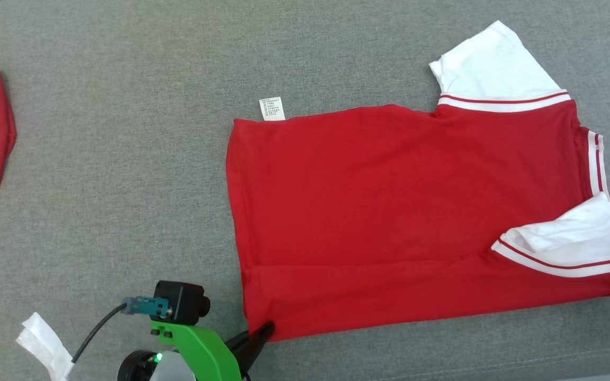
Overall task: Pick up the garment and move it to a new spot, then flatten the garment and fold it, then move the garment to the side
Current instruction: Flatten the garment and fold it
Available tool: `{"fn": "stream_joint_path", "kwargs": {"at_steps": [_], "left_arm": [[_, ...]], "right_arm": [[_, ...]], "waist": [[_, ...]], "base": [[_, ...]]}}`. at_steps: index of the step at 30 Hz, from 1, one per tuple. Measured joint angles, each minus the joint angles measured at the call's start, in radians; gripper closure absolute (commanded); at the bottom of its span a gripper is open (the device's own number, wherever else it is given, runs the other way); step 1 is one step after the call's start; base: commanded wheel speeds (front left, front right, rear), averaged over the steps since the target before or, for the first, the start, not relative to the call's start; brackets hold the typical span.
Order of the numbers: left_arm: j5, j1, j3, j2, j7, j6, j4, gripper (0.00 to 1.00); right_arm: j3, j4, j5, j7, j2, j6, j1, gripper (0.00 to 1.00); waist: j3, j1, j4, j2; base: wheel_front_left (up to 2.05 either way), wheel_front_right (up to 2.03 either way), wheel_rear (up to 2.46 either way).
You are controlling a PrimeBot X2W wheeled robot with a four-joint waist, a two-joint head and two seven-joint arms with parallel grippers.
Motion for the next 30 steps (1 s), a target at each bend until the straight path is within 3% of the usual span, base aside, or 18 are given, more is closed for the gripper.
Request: {"fn": "stream_joint_path", "kwargs": {"at_steps": [1, 2, 8, 13, 17, 22, 26, 30], "left_arm": [[0.012, 0.000, -0.007, -0.003, -0.010, 0.000, 0.007, 0.00], [0.016, 0.002, -0.010, -0.011, -0.018, 0.002, 0.016, 0.00], [0.047, 0.006, -0.006, -0.015, -0.053, 0.016, 0.032, 0.00], [0.080, 0.006, 0.059, 0.045, -0.075, 0.045, 0.009, 0.00], [0.148, -0.127, 0.116, 0.075, -0.103, 0.057, 0.012, 0.00], [0.209, -0.416, 0.091, 0.010, -0.089, 0.019, 0.101, 0.00], [0.267, -0.604, 0.041, -0.065, -0.092, -0.015, 0.208, 0.00], [0.286, -0.696, 0.000, -0.121, -0.103, -0.048, 0.290, 0.00]], "right_arm": [[0.000, 0.003, -0.012, -0.012, -0.004, 0.000, 0.008, 0.55], [0.002, 0.005, -0.015, -0.019, -0.005, 0.000, 0.011, 0.03], [-0.003, 0.010, -0.046, -0.019, -0.005, 0.000, -0.014, 0.00], [-0.046, -0.006, -0.100, -0.008, -0.034, -0.001, -0.045, 0.00], [-0.061, -0.070, -0.148, -0.052, -0.056, -0.001, -0.217, 0.00], [-0.006, -0.034, -0.279, -0.055, -0.017, -0.001, -0.566, 0.00], [0.084, 0.082, -0.399, -0.025, 0.044, -0.001, -0.849, 0.00], [0.135, 0.231, -0.487, -0.024, 0.100, 0.000, -1.001, 0.00]], "waist": [[0.000, 0.0000, 0.002, 0.0000], [-0.001, 0.0000, 0.004, 0.0000], [-0.004, 0.0000, 0.001, 0.0000], [0.003, 0.0000, 0.000, 0.0000], [0.031, 0.0000, 0.005, 0.0000], [0.102, 0.0001, 0.015, 0.0000], [0.180, 0.0002, 0.032, 0.0000], [0.251, 0.0003, 0.058, 0.0000]], "base": [[0.00, 0.00, 0.00], [0.00, 0.00, 0.00], [0.00, 0.00, 0.00], [0.00, 0.00, 0.00], [0.00, 0.00, 0.00], [0.00, 0.00, 0.00], [0.00, 0.00, 0.00], [0.00, 0.00, 0.00]]}}
